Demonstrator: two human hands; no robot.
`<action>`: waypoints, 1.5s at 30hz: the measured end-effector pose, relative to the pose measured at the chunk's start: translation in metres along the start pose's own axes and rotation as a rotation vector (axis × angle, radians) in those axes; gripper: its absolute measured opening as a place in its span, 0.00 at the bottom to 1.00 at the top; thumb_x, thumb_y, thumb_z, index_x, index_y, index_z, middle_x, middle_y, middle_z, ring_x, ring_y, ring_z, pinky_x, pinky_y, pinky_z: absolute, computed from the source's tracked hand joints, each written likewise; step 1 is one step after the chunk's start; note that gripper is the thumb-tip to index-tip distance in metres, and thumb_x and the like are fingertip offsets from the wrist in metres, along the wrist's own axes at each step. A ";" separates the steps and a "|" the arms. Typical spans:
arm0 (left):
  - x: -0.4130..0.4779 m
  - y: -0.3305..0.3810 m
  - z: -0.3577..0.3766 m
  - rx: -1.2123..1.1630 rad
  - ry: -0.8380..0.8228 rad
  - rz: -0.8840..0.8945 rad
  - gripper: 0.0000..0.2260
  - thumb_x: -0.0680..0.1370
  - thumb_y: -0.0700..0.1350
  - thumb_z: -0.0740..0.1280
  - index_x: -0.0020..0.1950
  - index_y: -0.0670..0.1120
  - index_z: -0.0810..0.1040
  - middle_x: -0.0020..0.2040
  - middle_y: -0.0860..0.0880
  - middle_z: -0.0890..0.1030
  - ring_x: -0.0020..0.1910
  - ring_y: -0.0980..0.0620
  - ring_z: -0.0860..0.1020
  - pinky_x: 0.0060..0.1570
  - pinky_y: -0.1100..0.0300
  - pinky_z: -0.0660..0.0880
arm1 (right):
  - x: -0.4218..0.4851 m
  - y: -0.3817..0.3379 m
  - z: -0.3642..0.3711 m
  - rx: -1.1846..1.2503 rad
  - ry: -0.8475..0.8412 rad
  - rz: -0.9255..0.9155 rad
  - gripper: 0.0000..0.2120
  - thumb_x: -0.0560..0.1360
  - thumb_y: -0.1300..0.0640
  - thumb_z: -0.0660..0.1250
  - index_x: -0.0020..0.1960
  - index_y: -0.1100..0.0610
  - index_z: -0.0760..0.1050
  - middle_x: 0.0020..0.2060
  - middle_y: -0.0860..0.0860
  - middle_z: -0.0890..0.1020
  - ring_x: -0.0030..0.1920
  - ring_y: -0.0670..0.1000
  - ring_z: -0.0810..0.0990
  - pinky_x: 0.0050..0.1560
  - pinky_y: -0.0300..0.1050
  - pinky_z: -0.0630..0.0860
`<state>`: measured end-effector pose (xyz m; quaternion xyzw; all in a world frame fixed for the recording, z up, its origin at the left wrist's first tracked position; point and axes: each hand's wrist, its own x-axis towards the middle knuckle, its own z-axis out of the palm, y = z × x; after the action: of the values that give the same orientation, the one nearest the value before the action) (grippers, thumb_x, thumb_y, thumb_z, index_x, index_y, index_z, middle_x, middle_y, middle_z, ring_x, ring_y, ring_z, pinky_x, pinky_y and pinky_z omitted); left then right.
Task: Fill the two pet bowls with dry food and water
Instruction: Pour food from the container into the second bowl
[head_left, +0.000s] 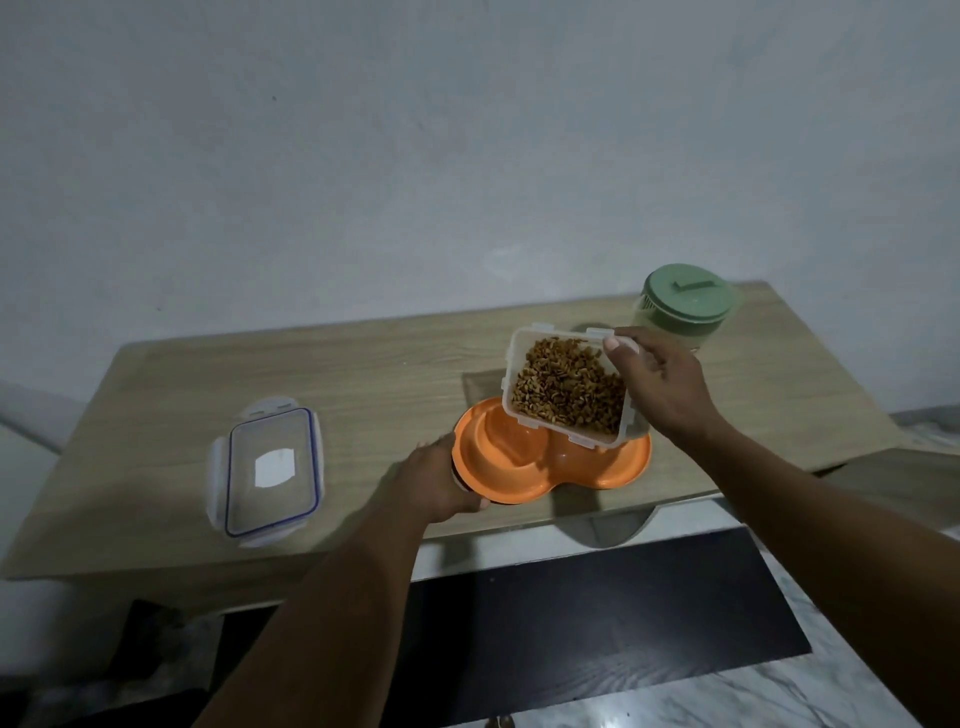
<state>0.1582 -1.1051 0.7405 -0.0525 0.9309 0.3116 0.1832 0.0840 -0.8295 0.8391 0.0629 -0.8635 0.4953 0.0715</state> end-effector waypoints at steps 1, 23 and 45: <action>-0.001 0.001 -0.001 -0.004 -0.004 0.000 0.41 0.56 0.64 0.77 0.67 0.64 0.68 0.61 0.57 0.80 0.64 0.46 0.76 0.62 0.45 0.74 | 0.001 0.000 0.001 -0.020 -0.002 -0.012 0.13 0.79 0.42 0.64 0.56 0.46 0.83 0.47 0.41 0.85 0.48 0.37 0.82 0.49 0.48 0.81; -0.004 0.007 -0.009 -0.037 -0.059 -0.046 0.42 0.64 0.57 0.79 0.75 0.57 0.65 0.69 0.48 0.74 0.74 0.41 0.63 0.69 0.46 0.65 | 0.034 -0.019 0.006 -0.474 -0.172 -0.209 0.31 0.72 0.27 0.57 0.62 0.46 0.81 0.48 0.53 0.75 0.46 0.54 0.78 0.46 0.48 0.76; -0.021 0.026 -0.023 -0.048 -0.102 -0.072 0.41 0.67 0.53 0.80 0.76 0.57 0.64 0.71 0.48 0.71 0.76 0.40 0.61 0.75 0.45 0.58 | 0.038 -0.036 0.014 -0.635 -0.261 -0.331 0.34 0.72 0.25 0.52 0.65 0.45 0.78 0.49 0.51 0.72 0.46 0.54 0.78 0.44 0.49 0.79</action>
<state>0.1653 -1.0985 0.7795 -0.0741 0.9102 0.3294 0.2400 0.0518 -0.8609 0.8694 0.2388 -0.9539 0.1727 0.0557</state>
